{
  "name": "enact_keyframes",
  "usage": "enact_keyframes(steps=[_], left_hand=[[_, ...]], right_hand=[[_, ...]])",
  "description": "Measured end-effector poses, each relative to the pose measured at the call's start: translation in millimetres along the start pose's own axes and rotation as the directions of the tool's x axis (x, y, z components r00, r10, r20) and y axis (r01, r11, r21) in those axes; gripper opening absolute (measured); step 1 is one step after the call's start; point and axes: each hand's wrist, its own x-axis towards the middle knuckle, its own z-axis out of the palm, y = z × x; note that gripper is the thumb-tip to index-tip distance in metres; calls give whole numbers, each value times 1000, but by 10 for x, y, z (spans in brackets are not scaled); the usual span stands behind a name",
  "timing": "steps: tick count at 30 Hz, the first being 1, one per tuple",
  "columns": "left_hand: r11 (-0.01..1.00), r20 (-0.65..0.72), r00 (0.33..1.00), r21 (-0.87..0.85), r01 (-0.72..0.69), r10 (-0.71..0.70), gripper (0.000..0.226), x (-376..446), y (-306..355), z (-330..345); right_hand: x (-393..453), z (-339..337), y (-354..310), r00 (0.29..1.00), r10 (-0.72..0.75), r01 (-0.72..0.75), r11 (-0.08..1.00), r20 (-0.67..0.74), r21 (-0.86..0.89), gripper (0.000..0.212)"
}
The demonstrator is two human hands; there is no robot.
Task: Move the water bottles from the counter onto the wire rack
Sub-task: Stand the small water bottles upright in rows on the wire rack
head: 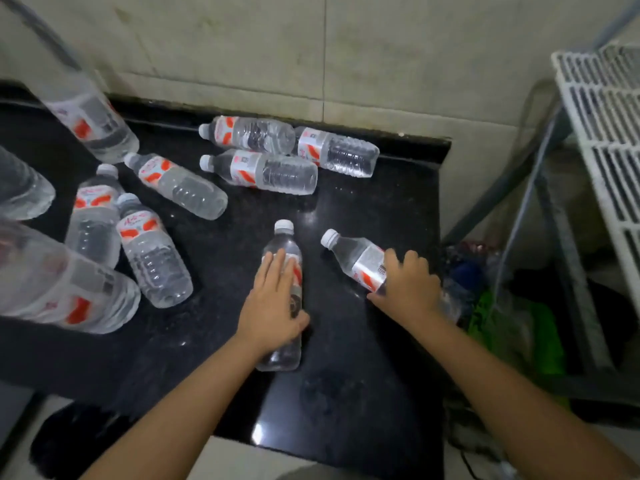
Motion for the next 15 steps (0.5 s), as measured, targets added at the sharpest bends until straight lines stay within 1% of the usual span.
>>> enact_keyframes(steps=[3, 5, 7, 8, 9, 10, 11, 12, 13, 14, 15], left_hand=[[992, -6, 993, -45, -116, 116, 101, -247, -67, 83], [980, 18, 983, -71, -183, 185, 102, -418, -125, 113], [973, 63, 976, -114, -202, 210, 101, -603, -217, 133], [970, 60, 976, -139, -201, 211, 101, -692, -244, 130], [971, 21, 979, -137, -197, 202, 98, -764, -261, 155], [976, -58, 981, -97, -192, 187, 91, -815, -250, 194], [985, -146, 978, -59, -161, 151, 83, -843, -216, 244], [996, -197, 978, -34, -82, 73, 74, -847, -143, 275], [998, -209, 977, -45, 33, -41, 68, -824, -53, 276], [980, -189, 963, -82, 179, -192, 64, -780, 53, 249], [940, -130, 932, -93, 329, -339, 65, -727, 148, 226]], right_hand=[[-331, 30, 54, 997, -7, 2, 999, 80, 54, 76], [-525, 37, 103, 993, -28, 21, 998, 111, 65, 75], [-664, 47, 139, 989, -50, 43, 998, 141, 50, 73], [-711, 53, 150, 987, -55, 48, 998, 154, 43, 72], [-737, 62, 148, 986, -52, 46, 998, 161, 43, 71], [-745, 72, 138, 986, -45, 39, 998, 159, 45, 71], [-737, 84, 115, 988, -37, 30, 999, 149, 45, 72], [-721, 100, 82, 991, -29, 23, 999, 133, 41, 74], [-696, 117, 41, 993, -23, 19, 999, 115, 37, 77], [-665, 129, -2, 995, -19, 16, 999, 101, 31, 80], [-635, 137, -40, 995, -14, 12, 1000, 95, 26, 84]])
